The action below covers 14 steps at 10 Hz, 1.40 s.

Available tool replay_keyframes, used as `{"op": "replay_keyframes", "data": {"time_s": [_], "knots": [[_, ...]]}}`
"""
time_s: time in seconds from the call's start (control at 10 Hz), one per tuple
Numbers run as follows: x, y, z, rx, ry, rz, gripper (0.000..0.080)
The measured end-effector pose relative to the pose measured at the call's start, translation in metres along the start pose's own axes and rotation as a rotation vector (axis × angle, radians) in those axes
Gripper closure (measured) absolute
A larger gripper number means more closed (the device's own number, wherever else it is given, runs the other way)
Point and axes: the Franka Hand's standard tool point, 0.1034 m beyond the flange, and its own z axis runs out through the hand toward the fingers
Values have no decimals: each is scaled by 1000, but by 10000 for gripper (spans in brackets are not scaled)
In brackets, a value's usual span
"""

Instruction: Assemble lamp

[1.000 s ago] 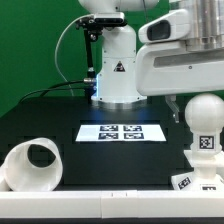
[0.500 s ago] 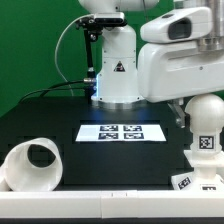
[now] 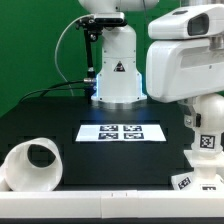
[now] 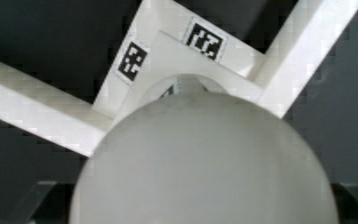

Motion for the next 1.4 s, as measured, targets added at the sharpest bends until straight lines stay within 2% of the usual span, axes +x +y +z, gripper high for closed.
{"op": "replay_keyframes", "data": {"time_s": [0.2,0.4,0.5,0.8,0.9,1.2,1.3,1.4], "knots": [[3,0,-1,-3,17,197,227],[4,2,-2,-9,28,514,227],[4,4,-2,2,31,653,227],[1,14,-1,62,25,1062,225],[0,16,-1,76,16,1122,225],[-1,15,-1,73,17,1069,225],[-2,11,0,53,12,930,126],[-2,8,1,41,4,711,126]]}}
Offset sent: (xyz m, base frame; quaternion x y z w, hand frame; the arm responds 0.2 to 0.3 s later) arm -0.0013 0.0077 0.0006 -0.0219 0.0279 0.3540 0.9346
